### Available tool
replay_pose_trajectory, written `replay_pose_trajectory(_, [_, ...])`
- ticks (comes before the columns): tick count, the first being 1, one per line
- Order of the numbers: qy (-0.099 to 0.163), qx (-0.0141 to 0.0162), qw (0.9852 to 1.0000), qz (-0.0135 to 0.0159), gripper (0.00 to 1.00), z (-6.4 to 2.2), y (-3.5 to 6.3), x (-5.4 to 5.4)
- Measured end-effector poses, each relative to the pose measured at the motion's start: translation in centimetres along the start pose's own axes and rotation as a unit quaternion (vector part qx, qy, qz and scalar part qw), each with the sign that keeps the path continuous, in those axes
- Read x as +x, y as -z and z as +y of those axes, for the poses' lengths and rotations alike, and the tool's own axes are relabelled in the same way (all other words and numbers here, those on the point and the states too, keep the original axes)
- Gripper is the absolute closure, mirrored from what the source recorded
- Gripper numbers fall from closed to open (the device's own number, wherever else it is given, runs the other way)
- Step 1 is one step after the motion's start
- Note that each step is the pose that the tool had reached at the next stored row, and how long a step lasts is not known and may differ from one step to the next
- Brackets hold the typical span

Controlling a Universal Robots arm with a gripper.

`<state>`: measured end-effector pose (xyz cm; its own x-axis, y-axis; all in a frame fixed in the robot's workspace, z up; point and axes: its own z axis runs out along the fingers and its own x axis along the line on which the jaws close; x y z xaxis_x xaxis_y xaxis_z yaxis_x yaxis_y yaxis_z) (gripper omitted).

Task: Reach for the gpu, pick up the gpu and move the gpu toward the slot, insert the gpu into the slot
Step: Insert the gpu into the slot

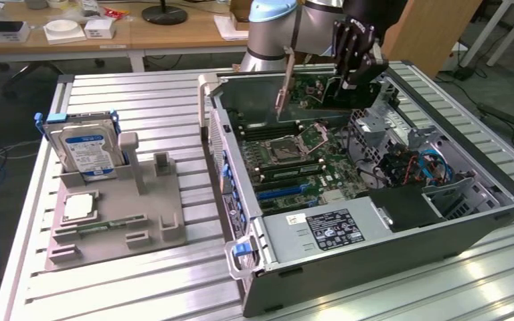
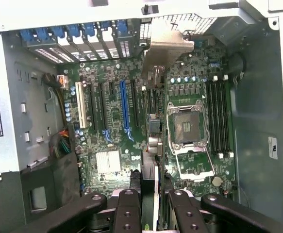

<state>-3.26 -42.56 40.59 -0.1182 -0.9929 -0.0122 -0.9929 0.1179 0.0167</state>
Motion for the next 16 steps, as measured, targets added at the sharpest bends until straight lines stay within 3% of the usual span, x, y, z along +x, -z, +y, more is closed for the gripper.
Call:
replay_pose_trajectory(2, [0.0,0.002,1.0,-0.0001,0.73,0.0,-0.16,0.0])
replay_pose_trajectory(7, [0.0,0.019,0.9998,-0.0014,0.73,0.16,-0.51,-0.1])
replay_pose_trajectory(8, [0.0,0.0208,0.9998,-0.0018,0.73,0.31,-0.67,-0.1])
replay_pose_trajectory(12, [0.029,0.0211,0.9994,-0.0019,0.73,0.37,-1.38,-0.1])
replay_pose_trajectory(16, [0.059,0.0205,0.998,-0.002,0.73,0.36,-2.07,-0.1])
